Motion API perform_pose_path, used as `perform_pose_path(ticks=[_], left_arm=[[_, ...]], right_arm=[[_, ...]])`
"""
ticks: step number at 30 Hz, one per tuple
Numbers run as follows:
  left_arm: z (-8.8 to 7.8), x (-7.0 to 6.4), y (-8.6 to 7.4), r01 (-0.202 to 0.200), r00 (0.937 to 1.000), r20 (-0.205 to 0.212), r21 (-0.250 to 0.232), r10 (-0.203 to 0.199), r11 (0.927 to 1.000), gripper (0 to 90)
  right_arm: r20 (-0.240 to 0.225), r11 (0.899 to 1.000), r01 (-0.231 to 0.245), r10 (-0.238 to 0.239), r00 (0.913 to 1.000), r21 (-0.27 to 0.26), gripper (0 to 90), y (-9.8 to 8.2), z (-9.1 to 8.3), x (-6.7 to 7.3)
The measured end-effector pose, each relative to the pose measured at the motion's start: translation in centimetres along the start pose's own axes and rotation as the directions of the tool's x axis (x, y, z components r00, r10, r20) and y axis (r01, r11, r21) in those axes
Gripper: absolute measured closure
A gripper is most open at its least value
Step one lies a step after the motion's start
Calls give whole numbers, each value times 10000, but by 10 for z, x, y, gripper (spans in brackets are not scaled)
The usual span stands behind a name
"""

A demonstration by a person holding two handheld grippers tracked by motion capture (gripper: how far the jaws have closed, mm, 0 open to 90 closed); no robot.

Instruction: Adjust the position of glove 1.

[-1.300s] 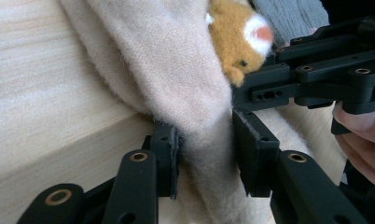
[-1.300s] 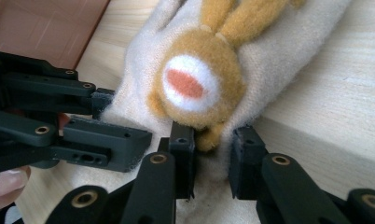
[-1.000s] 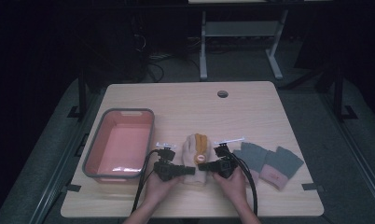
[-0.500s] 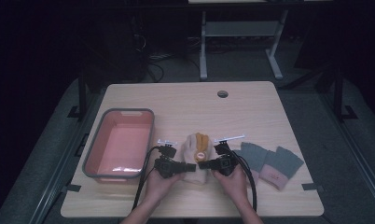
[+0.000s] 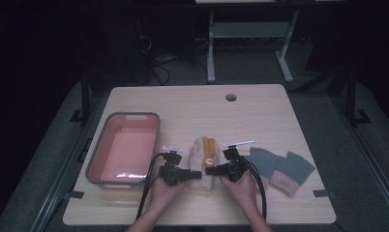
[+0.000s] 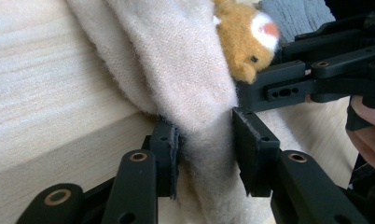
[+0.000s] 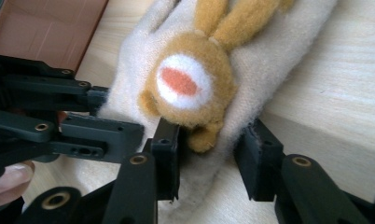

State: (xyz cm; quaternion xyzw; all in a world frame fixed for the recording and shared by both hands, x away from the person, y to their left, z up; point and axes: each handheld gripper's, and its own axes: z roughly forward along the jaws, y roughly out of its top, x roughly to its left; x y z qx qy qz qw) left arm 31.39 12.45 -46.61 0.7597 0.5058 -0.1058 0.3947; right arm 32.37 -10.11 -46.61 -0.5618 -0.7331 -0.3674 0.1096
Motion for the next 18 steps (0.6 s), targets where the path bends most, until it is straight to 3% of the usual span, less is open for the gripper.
perform_pose_path(ticks=[4,7,10,18], left_arm=[[1,2,0,110,9999,122,-45,-110,9999,656],[1,3,0,135,9996,265,-88,-132,9999,673],[-1,4,1,310,9979,569,-201,-299,9993,677],[-6,-1,6,222,9976,665,-382,-197,9990,679]], right_arm=[[-128,9999,-167,168,9998,10,751,0,4,1],[-345,10000,59,-60,9994,-36,805,0,2,-1],[-553,10000,-1,1,9985,-4,814,1,-1,-1],[-569,9999,123,-128,9983,-98,817,6,-9,4]])
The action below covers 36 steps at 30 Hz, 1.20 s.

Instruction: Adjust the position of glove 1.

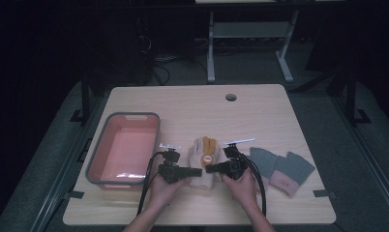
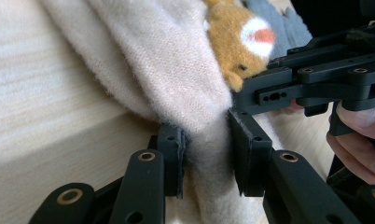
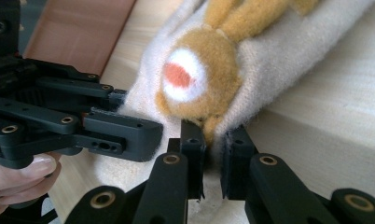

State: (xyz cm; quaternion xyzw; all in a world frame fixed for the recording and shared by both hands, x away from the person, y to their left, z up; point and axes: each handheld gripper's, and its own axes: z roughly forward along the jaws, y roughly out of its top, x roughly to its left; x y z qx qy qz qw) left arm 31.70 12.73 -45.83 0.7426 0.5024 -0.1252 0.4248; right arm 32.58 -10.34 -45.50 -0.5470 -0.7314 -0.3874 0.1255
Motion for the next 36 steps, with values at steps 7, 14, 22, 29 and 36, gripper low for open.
perform_pose_path(ticks=[7,14,22,29,36], left_arm=[[-9,-9,9,-218,9996,157,-231,222,9995,679],[-17,-17,15,-441,9987,227,-383,450,9983,679],[-29,-25,23,-636,9973,321,-596,656,9962,679],[-39,-26,28,-685,9968,364,-764,715,9947,679],[-51,-26,35,-703,9964,401,-890,741,9935,680]], right_arm=[[33,9992,327,-326,9995,-235,819,7,-12,7],[45,9986,414,-413,9991,-321,820,12,-22,16],[-64,9965,666,-670,9977,-513,821,19,-34,26],[-8,9955,819,-821,9966,-475,821,29,-39,38],[-61,9941,966,-970,9953,-492,822,37,-40,47]])
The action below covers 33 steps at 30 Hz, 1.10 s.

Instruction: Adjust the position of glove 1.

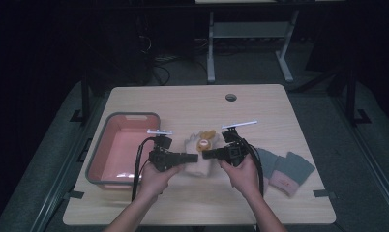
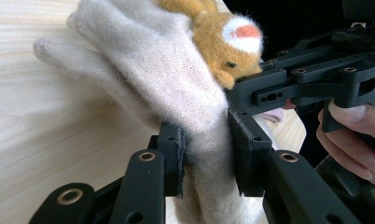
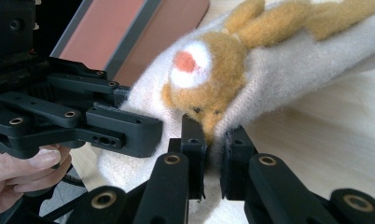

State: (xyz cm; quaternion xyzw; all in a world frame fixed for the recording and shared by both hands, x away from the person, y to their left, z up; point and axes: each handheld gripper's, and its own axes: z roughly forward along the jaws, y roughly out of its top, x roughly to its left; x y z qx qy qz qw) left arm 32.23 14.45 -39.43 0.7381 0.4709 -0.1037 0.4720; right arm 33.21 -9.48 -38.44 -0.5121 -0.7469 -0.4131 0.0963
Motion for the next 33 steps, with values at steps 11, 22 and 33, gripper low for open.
perform_pose_path(ticks=[11,22,33], left_arm=[[-14,5,7,44,10000,9,-246,-44,9997,680],[-28,2,16,-127,9999,-112,-317,123,9994,680],[-43,5,17,-96,9997,-230,-454,86,9989,680]], right_arm=[[-16,9995,275,-275,9996,144,822,17,5,12],[-129,9994,327,-326,9994,138,822,27,4,22],[-135,9979,554,-550,9984,336,822,36,9,36]])
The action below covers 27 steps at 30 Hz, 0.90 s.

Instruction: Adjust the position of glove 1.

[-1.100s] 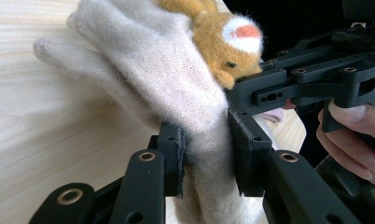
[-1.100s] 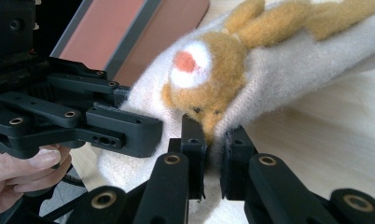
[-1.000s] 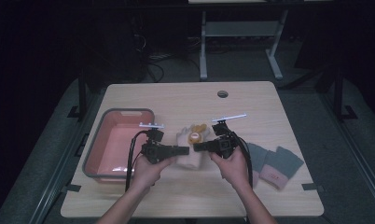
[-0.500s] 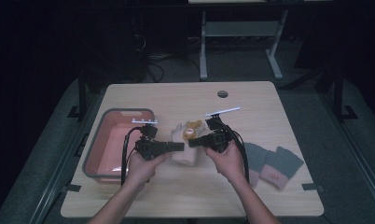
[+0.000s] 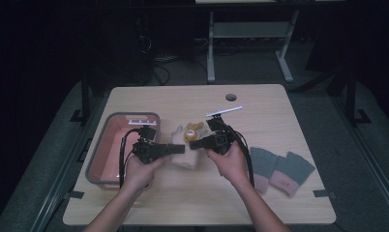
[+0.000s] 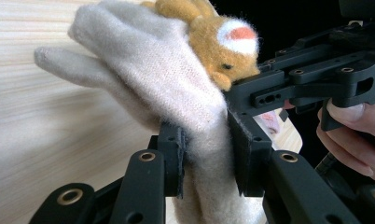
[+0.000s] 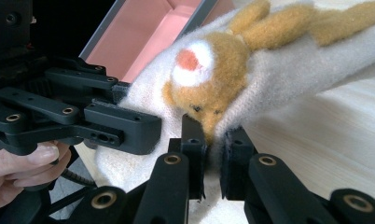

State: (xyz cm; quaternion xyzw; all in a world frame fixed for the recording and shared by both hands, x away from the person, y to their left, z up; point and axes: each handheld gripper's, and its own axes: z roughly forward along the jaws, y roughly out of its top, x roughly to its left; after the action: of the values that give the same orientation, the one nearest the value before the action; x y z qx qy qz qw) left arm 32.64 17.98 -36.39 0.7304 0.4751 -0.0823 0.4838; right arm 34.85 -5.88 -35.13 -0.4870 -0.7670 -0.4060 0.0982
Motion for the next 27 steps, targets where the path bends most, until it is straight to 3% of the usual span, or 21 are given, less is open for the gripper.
perform_pose_path(ticks=[9,16,27], left_arm=[[-16,5,7,112,9999,17,-288,-111,9995,681],[-36,5,15,16,10000,-92,-557,-22,9984,681],[-54,5,23,-62,9999,-124,-778,53,9969,682]], right_arm=[[-141,9997,263,-263,9996,-25,822,14,4,9],[-340,9991,397,-402,9986,-141,822,27,6,25],[-515,9978,603,-618,9968,-292,822,41,7,39]])
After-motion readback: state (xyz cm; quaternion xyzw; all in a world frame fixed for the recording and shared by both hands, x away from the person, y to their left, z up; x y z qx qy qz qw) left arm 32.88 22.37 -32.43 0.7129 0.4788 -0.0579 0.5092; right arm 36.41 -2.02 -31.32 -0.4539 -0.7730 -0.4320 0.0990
